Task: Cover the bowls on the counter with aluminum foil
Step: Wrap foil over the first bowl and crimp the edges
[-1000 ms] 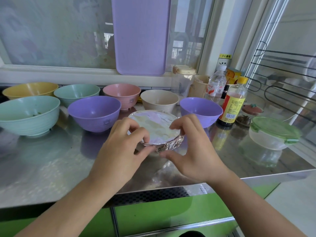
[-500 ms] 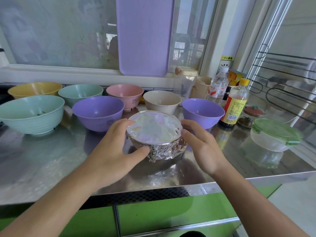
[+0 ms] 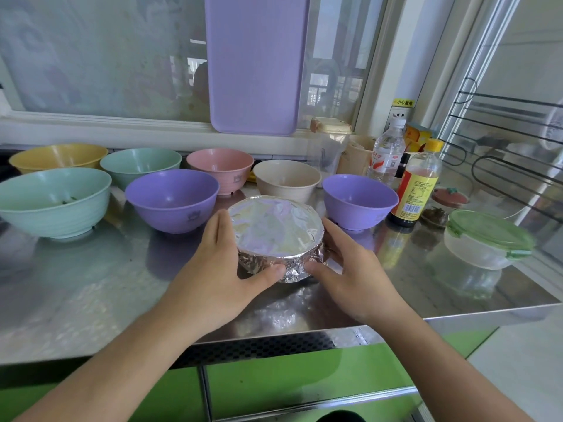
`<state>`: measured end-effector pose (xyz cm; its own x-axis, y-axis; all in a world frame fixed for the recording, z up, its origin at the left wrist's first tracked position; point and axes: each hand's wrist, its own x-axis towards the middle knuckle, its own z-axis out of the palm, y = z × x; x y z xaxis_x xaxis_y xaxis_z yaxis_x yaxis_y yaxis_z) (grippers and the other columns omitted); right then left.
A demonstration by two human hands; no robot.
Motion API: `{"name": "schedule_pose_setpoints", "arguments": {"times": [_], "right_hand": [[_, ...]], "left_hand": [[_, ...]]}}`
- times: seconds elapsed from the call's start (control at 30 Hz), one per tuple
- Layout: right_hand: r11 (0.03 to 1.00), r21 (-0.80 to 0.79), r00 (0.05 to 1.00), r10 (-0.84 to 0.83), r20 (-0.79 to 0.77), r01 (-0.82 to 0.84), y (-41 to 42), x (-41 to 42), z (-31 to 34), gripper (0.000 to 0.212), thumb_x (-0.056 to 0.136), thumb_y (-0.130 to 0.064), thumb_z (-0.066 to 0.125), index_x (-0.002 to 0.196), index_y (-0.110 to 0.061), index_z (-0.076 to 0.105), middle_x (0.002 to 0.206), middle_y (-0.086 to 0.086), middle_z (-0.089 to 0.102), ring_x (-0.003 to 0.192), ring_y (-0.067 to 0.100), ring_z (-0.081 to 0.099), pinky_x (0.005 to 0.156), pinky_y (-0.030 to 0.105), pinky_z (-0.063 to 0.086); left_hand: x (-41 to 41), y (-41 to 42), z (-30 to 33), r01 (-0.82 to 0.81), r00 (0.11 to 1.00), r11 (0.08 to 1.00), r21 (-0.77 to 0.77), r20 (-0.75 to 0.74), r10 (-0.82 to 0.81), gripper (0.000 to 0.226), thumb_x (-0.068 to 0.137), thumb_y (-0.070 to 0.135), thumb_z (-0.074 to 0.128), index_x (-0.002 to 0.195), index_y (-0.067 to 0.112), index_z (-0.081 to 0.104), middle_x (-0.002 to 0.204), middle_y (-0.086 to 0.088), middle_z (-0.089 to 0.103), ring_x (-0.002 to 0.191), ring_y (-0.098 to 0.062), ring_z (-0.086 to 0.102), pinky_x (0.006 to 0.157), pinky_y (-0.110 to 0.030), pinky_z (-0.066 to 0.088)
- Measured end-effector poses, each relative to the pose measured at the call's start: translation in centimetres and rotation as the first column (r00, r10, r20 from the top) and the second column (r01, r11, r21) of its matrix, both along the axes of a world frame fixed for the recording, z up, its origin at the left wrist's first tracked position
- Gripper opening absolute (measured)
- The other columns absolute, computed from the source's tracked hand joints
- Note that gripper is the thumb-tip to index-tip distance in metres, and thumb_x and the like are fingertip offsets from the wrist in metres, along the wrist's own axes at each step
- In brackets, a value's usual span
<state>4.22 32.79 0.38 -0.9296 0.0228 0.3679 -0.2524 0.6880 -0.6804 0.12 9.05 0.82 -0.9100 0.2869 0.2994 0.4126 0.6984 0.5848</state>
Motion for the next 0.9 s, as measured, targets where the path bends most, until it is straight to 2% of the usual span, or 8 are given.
{"name": "schedule_pose_setpoints", "arguments": {"times": [0.13, 0.23, 0.4, 0.5, 0.6, 0.67, 0.8, 0.9], "right_hand": [[0.996, 0.075, 0.998, -0.049, -0.033, 0.052, -0.2, -0.1, -0.1, 0.066, 0.093, -0.022, 0.078, 0.15, -0.038, 0.048, 0.124, -0.035, 0.065, 0.113, -0.017, 0.057, 0.091, 0.0, 0.038], [0.988, 0.146, 0.998, -0.042, -0.039, 0.047, -0.2, -0.2, -0.4, 0.066, 0.096, -0.021, 0.075, 0.153, -0.034, 0.045, 0.129, -0.023, 0.066, 0.113, -0.005, 0.056, 0.086, -0.003, 0.034], [0.954, 0.262, 0.989, -0.13, -0.065, 0.143, -0.3, -0.4, -2.1, 0.055, 0.092, -0.025, 0.077, 0.143, -0.024, 0.057, 0.126, -0.003, 0.06, 0.12, 0.02, 0.053, 0.095, 0.024, 0.04], [0.961, 0.198, 0.98, -0.179, -0.083, 0.193, -0.8, -0.3, -2.0, 0.031, 0.087, -0.023, 0.082, 0.112, -0.028, 0.064, 0.107, -0.003, 0.05, 0.097, 0.01, 0.05, 0.087, 0.012, 0.037], [0.97, 0.124, 0.978, -0.206, -0.021, 0.207, -1.3, -0.4, -1.5, 0.031, 0.085, -0.019, 0.08, 0.085, -0.035, 0.054, 0.085, -0.007, 0.06, 0.077, 0.008, 0.054, 0.068, 0.012, 0.038], [0.974, 0.067, 0.976, -0.219, 0.004, 0.218, -1.6, -0.5, -1.2, 0.022, 0.086, -0.016, 0.079, 0.087, -0.029, 0.06, 0.076, -0.01, 0.066, 0.074, 0.011, 0.059, 0.064, 0.015, 0.041], [0.962, 0.005, 0.961, -0.274, 0.034, 0.274, -1.5, -1.0, -1.4, 0.029, 0.082, -0.008, 0.081, 0.099, -0.028, 0.069, 0.079, -0.011, 0.07, 0.074, 0.006, 0.063, 0.065, 0.006, 0.041], [0.964, -0.074, 0.966, -0.249, 0.066, 0.254, -0.9, -1.4, -1.4, 0.033, 0.081, 0.002, 0.076, 0.102, -0.022, 0.068, 0.082, -0.008, 0.075, 0.074, 0.001, 0.066, 0.064, 0.006, 0.041]], "left_hand": [[0.0, 0.1, -0.1, -0.028, 0.998, 0.999, -0.017, -0.057, 0.027, 0.127, 0.076, 0.086, 0.057, 0.165, 0.014, 0.001, 0.167, 0.017, 0.006, 0.154, -0.006, 0.02, 0.12, -0.035, 0.034], [-0.2, 0.0, -0.2, -0.031, 0.997, 0.999, -0.029, -0.071, 0.029, 0.124, 0.077, 0.087, 0.057, 0.164, 0.015, 0.006, 0.167, 0.014, 0.011, 0.154, -0.007, 0.023, 0.12, -0.038, 0.037], [-0.2, -0.1, -0.2, -0.043, 0.996, 0.998, -0.04, -0.084, 0.04, 0.124, 0.076, 0.087, 0.058, 0.164, 0.015, 0.01, 0.167, 0.012, 0.013, 0.153, -0.006, 0.024, 0.119, -0.035, 0.036], [-0.3, -0.1, -0.2, -0.043, 0.995, 0.998, -0.042, -0.09, 0.039, 0.124, 0.076, 0.087, 0.059, 0.164, 0.015, 0.011, 0.167, 0.012, 0.014, 0.153, -0.007, 0.024, 0.12, -0.035, 0.035], [-0.3, -0.1, -0.1, -0.035, 0.995, 0.999, -0.036, -0.093, 0.032, 0.122, 0.076, 0.085, 0.061, 0.163, 0.015, 0.014, 0.165, 0.013, 0.018, 0.151, -0.006, 0.026, 0.118, -0.033, 0.036], [-0.3, -0.2, -0.1, -0.037, 0.995, 0.999, -0.032, -0.094, 0.034, 0.122, 0.076, 0.084, 0.063, 0.164, 0.015, 0.014, 0.165, 0.014, 0.018, 0.152, -0.006, 0.025, 0.119, -0.033, 0.035], [-0.5, -0.4, -0.1, -0.028, 0.996, 0.999, -0.036, -0.088, 0.024, 0.115, 0.074, 0.086, 0.063, 0.158, 0.017, 0.025, 0.16, 0.014, 0.027, 0.148, -0.007, 0.032, 0.116, -0.037, 0.04], [-0.5, -0.4, 0.0, -0.01, 0.995, 0.999, -0.032, -0.102, 0.007, 0.111, 0.074, 0.085, 0.064, 0.157, 0.021, 0.028, 0.155, 0.018, 0.03, 0.143, -0.002, 0.033, 0.11, -0.028, 0.038]]}}
